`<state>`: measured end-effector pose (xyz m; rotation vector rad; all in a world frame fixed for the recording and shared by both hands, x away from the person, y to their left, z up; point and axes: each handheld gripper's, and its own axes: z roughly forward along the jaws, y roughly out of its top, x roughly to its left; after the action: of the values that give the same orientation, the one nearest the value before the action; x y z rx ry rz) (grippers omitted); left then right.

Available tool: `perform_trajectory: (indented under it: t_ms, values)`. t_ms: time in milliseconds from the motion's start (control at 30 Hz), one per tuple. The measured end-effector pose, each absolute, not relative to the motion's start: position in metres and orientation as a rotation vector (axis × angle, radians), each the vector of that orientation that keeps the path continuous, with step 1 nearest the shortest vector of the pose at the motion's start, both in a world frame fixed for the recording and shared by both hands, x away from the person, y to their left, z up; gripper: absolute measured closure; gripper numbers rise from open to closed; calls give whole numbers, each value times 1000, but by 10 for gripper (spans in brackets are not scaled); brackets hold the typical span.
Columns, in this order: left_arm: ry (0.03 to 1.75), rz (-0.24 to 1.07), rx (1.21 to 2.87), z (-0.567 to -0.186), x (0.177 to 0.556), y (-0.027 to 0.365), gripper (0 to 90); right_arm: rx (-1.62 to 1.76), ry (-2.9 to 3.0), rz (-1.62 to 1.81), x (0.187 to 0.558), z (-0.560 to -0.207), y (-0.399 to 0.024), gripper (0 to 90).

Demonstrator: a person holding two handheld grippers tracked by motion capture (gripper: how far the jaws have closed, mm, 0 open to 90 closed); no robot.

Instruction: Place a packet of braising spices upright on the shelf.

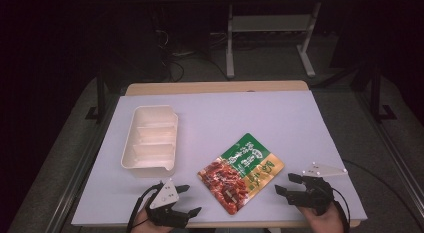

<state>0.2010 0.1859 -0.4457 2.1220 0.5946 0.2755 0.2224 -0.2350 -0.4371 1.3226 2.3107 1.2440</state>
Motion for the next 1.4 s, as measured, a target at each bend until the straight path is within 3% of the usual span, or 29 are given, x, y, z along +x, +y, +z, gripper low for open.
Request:
perform_trajectory:
  t_ms: [233,433,700,900,1233,1400]
  values:
    - [602,277,2126,-444,202,185,257,1336,2297,1249,221,-436,-235,306]
    - [622,268,2142,-434,214,172,341,1334,2278,1246,222,-435,-237,290]
    - [580,245,2224,-431,242,135,643,1370,2242,1236,224,-433,-241,270]
    - [556,249,2287,-429,255,113,793,1380,2247,1217,231,-434,-242,266]
    - [569,246,2397,-436,266,97,890,1429,2263,1213,250,-438,-241,258]
    - [593,210,2398,-437,269,98,898,1464,2273,1199,262,-441,-238,257]
